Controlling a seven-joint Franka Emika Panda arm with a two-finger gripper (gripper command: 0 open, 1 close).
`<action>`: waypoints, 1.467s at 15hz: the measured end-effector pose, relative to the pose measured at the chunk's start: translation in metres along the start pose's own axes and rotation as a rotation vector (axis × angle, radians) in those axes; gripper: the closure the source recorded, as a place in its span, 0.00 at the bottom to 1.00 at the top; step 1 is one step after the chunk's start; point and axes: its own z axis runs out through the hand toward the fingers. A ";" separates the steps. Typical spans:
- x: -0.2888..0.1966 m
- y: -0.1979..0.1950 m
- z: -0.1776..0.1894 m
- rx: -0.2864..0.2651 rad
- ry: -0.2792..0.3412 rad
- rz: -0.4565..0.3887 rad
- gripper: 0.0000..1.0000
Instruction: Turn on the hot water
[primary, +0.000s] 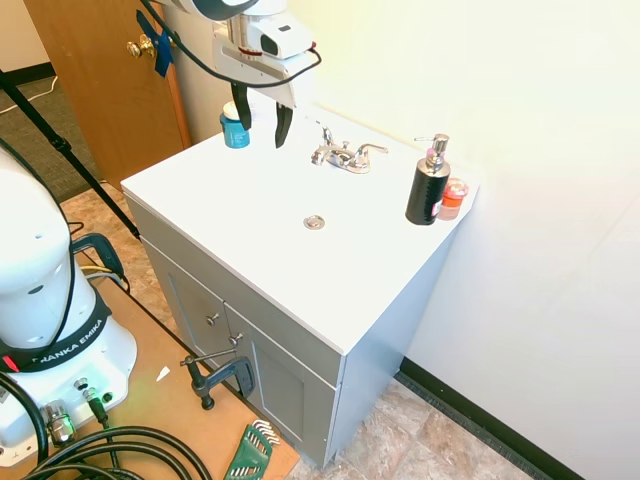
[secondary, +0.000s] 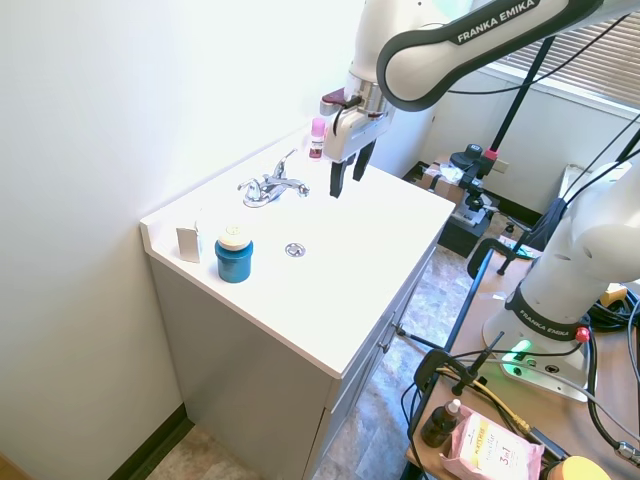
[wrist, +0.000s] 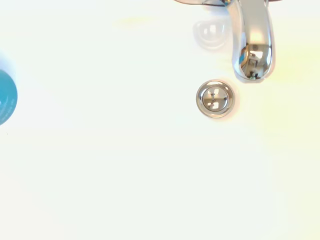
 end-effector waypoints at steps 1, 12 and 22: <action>0.000 0.000 0.000 -0.001 0.000 -0.001 0.00; 0.048 -0.112 0.031 0.018 0.490 0.078 0.00; 0.053 -0.172 0.073 0.052 0.598 0.032 0.00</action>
